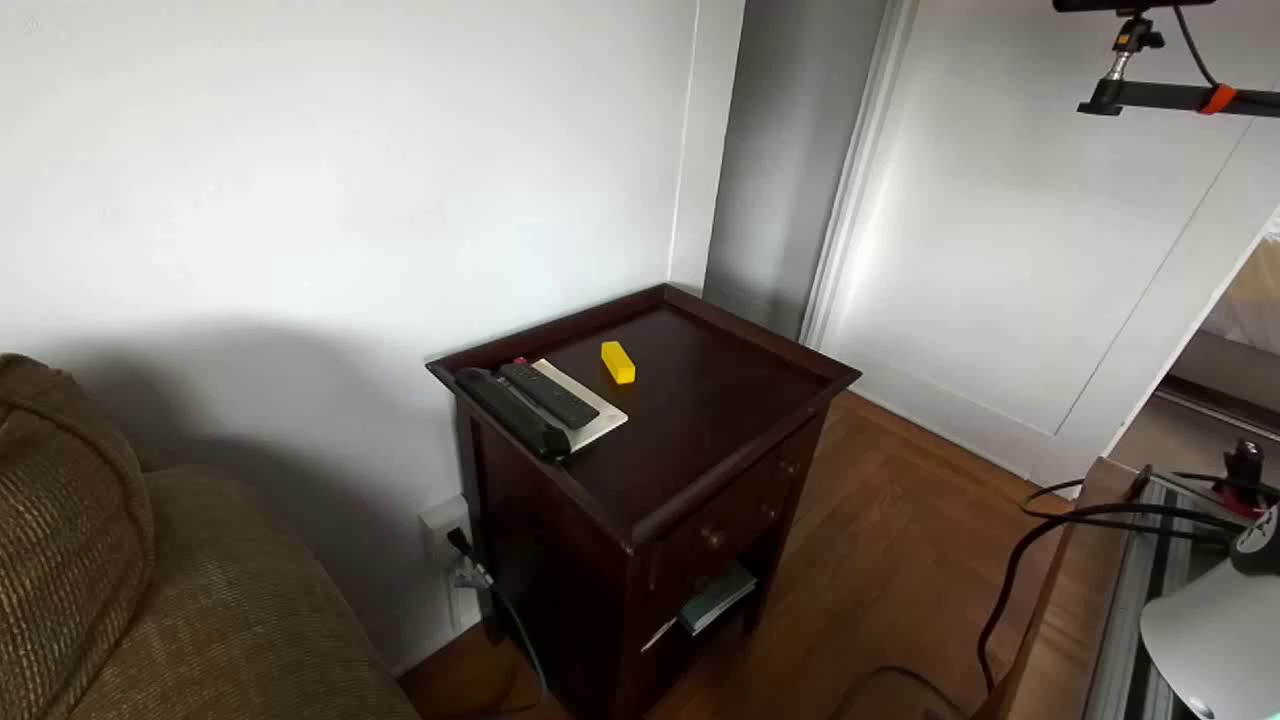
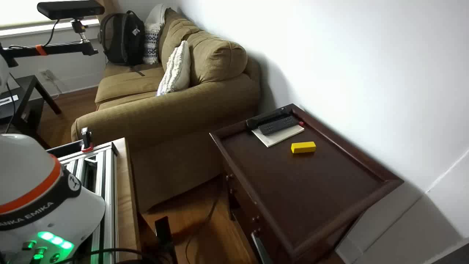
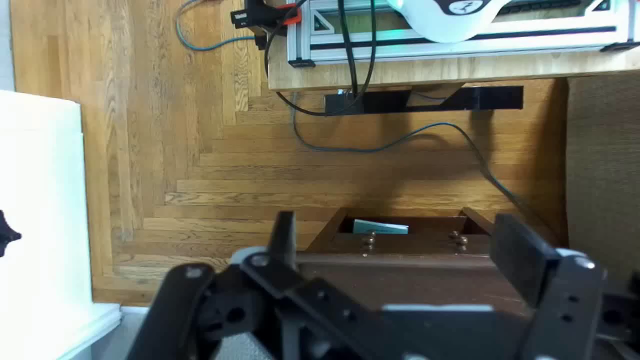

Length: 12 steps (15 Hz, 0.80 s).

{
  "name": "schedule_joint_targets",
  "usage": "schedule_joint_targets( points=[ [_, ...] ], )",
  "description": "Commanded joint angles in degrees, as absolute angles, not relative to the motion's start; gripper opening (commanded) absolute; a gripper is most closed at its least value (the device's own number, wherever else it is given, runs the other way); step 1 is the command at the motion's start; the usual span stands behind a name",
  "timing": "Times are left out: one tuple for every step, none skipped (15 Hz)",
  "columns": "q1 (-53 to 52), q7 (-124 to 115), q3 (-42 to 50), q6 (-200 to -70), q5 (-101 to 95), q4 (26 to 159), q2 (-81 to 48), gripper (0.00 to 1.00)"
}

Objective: Place the yellow block upright

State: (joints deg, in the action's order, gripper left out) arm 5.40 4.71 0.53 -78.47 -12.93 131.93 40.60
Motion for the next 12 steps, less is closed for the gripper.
schedule_joint_targets(
  points=[
    [3.73, 3.89, 1.63, -78.13, -13.46, 131.74, 40.53, 1.00],
    [3.73, 3.89, 1.63, -78.13, -13.46, 131.74, 40.53, 1.00],
    [3.73, 3.89, 1.63, -78.13, -13.46, 131.74, 40.53, 1.00],
    [3.73, 3.89, 1.63, -78.13, -13.46, 131.74, 40.53, 1.00],
    [3.73, 3.89, 1.63, -78.13, -13.46, 131.74, 40.53, 1.00],
    [3.73, 3.89, 1.63, -78.13, -13.46, 131.74, 40.53, 1.00],
    [3.73, 3.89, 1.63, -78.13, -13.46, 131.74, 40.53, 1.00],
    [3.73, 3.89, 1.63, -78.13, -13.46, 131.74, 40.53, 1.00],
    [3.73, 3.89, 1.63, -78.13, -13.46, 131.74, 40.53, 1.00],
    [4.44, 3.05, 2.36, -78.61, -13.03, 131.35, 39.38, 1.00],
    [5.77, 0.83, 3.07, -79.90, -13.28, 131.07, 37.81, 1.00],
    [6.00, 0.11, 3.72, -80.60, -13.03, 130.77, 36.57, 1.00]
  ],
)
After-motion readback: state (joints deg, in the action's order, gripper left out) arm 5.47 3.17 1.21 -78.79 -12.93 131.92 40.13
